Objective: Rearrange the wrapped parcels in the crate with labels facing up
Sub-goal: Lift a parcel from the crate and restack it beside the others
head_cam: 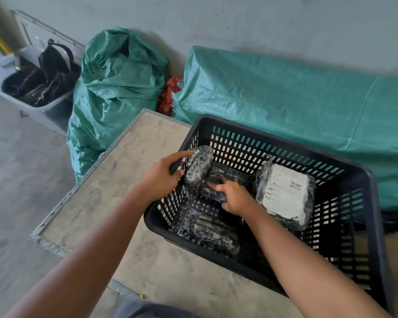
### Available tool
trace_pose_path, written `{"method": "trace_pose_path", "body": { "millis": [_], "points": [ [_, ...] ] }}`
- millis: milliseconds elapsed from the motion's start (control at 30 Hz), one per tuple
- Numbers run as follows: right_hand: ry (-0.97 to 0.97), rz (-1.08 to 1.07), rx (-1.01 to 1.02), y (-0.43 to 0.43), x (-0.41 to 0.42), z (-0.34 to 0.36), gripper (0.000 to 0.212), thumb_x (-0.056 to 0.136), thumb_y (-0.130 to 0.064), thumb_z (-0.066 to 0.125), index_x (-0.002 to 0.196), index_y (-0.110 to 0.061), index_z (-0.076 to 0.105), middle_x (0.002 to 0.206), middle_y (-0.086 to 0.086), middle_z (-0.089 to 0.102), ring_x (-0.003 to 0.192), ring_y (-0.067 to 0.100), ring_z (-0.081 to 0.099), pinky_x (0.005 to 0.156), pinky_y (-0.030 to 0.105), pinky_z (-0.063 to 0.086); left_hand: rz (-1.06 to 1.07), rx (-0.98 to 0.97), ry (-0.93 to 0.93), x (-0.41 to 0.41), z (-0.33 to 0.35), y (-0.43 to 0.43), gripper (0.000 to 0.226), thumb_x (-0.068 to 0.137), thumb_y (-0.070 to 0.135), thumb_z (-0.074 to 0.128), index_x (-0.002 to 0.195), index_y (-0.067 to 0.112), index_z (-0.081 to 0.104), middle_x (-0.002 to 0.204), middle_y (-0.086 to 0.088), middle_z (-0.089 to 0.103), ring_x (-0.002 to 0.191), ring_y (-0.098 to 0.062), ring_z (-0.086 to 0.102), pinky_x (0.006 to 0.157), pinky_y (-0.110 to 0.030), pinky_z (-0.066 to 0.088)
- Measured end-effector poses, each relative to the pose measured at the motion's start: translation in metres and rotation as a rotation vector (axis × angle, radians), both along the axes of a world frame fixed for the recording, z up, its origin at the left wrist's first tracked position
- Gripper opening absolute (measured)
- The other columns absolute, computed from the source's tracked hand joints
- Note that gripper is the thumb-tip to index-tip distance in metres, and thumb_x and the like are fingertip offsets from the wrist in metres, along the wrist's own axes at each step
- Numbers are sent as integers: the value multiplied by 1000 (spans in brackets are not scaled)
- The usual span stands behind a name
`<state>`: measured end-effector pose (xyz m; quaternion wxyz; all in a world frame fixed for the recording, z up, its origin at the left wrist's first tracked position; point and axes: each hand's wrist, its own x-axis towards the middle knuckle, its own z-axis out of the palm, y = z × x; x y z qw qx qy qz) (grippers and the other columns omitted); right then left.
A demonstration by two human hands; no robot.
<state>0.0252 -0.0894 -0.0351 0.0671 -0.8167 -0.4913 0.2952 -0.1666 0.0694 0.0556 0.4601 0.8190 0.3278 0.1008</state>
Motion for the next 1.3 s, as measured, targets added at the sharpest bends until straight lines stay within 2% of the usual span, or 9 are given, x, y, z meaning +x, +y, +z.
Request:
{"method": "trace_pose_path", "body": {
  "millis": [67,200,467,567,700,767,900,1033,1300],
  "points": [
    [-98,75,-4,-2,-2,2,93,81,18,53,148,-47,46,171,1,2,153,44,22,114,72,28,0,6,6,0,0,0,62,101,11,58,129,67,52,119,16,64,91,-37,71,63,-46,61],
    [-164,114,13,-3,-6,8,79,88,7,50,138,-54,55,171,0,-2,156,41,-1,114,77,-1,3,14,9,0,0,1,60,101,13,58,131,65,51,124,10,64,77,-33,72,51,-33,57],
    [-200,16,64,3,0,24,66,90,-2,67,134,-51,61,170,13,18,147,39,37,111,68,38,6,27,25,0,1,1,62,101,15,58,130,69,48,125,11,65,81,-31,73,56,-35,59],
    [-124,-48,148,5,6,37,69,89,-1,64,133,-54,61,166,14,29,77,10,70,76,32,59,1,25,27,0,0,2,62,101,15,57,133,67,48,127,9,64,85,-33,74,61,-43,62],
    [146,-159,224,-3,26,65,73,88,-7,71,113,-74,56,157,1,47,77,14,71,60,22,50,-22,40,8,0,3,4,54,100,19,61,138,56,51,124,2,68,64,-14,69,56,-31,57],
    [247,-190,296,-14,37,81,77,86,-2,70,113,-73,60,149,-2,57,56,8,60,50,24,47,-43,191,59,3,5,3,54,98,24,66,145,46,51,145,-6,58,115,-20,66,90,-35,55],
    [305,-217,386,-32,51,118,74,87,-7,75,124,-69,59,137,-26,56,111,18,67,94,42,53,-86,353,-110,14,23,-10,54,93,25,74,143,36,58,168,-5,21,155,-34,-4,119,-61,15],
    [411,-157,424,-50,67,156,66,84,-16,82,126,-62,63,134,-36,58,135,-3,46,113,38,27,-306,137,-202,32,38,-23,72,89,32,78,147,56,43,169,8,8,156,-22,-11,118,-54,6],
    [712,-194,602,-61,80,177,48,79,-31,85,126,-36,74,132,-7,71,124,13,65,106,35,52,-500,35,-162,57,29,-38,105,99,16,66,154,58,-13,155,48,12,141,21,20,106,1,23]
  ]
}}
